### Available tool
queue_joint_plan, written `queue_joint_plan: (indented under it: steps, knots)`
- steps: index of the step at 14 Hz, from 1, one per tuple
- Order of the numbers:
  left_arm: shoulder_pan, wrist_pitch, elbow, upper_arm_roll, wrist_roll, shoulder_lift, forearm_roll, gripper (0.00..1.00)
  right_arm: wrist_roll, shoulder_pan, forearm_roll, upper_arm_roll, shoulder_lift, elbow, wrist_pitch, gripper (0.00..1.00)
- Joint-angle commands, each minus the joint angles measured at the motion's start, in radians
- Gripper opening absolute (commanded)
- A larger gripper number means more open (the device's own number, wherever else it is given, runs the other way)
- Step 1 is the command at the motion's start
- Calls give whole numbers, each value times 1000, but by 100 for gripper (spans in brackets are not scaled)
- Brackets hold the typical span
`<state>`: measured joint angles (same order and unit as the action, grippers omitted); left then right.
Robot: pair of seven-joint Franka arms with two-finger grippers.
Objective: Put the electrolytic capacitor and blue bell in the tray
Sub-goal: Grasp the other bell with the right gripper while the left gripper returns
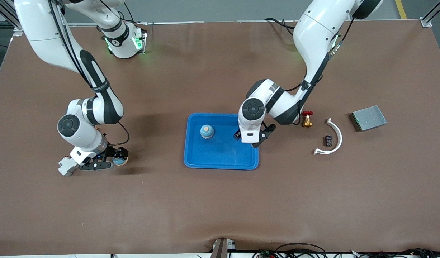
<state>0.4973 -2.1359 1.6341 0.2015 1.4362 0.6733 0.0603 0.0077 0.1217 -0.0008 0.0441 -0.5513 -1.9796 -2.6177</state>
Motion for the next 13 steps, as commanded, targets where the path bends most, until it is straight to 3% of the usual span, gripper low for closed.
queue_joint_plan:
  steps: [1, 8, 9, 10, 11, 12, 13]
  knots:
    - [-3, 108, 7, -13, -138, -56, 24, 100, -5, -25, 5, -24, -18, 4, -12, 100]
    - [-140, 165, 27, -17, -470, -139, 87, 100, 0, -22, 16, -24, -29, 12, -12, 100]
    - [-161, 165, 26, -16, -517, -141, 108, 100, 2, -20, 16, -24, -29, 12, -12, 95]
    - [-183, 163, 26, -16, -560, -143, 128, 100, 3, -19, 15, -24, -29, 12, -10, 74]
    - [-210, 163, 29, -16, -607, -152, 147, 100, 3, -17, 16, -26, -29, 12, -10, 30]
    - [-233, 163, 32, -14, -650, -156, 154, 100, 3, -17, 16, -27, -29, 12, -10, 0]
    - [-262, 160, 32, -14, -681, -161, 154, 100, 12, -17, 25, -30, -29, 12, -10, 0]
